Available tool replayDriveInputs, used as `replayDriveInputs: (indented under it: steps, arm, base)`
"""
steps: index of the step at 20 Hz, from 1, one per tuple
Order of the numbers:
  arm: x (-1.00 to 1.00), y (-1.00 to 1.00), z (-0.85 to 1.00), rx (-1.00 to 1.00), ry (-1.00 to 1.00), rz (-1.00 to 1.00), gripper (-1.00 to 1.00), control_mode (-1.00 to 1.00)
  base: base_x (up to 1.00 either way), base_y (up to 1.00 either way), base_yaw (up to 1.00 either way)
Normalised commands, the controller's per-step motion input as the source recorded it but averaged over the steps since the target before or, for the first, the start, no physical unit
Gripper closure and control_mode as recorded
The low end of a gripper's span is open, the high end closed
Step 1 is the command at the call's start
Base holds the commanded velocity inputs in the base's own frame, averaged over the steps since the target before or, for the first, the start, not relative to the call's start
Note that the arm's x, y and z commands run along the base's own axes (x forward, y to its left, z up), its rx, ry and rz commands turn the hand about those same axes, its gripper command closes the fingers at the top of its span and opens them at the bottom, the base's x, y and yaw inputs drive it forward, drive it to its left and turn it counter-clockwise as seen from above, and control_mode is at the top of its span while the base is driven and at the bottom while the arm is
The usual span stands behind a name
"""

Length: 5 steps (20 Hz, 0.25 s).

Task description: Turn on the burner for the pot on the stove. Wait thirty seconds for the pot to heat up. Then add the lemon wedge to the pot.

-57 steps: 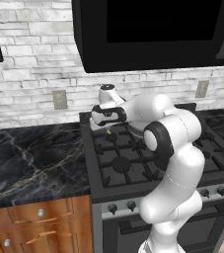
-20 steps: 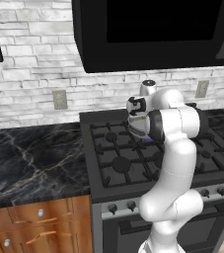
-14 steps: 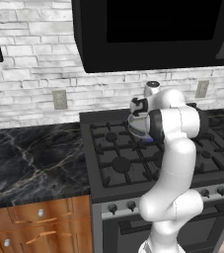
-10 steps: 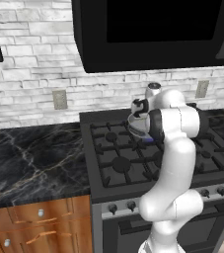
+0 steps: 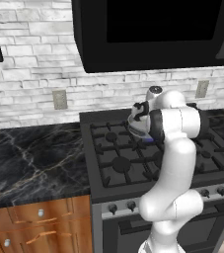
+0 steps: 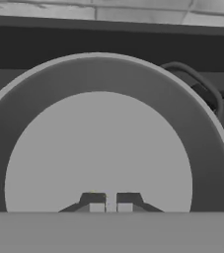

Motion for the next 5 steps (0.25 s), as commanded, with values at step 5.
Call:
replayDriveInputs:
  steps: [5]
  arm:
    - [-0.11, -0.03, 0.17, 0.0, -0.06, 0.0, -1.0, -1.0]
  base:
    - [0.0, 0.0, 0.0]
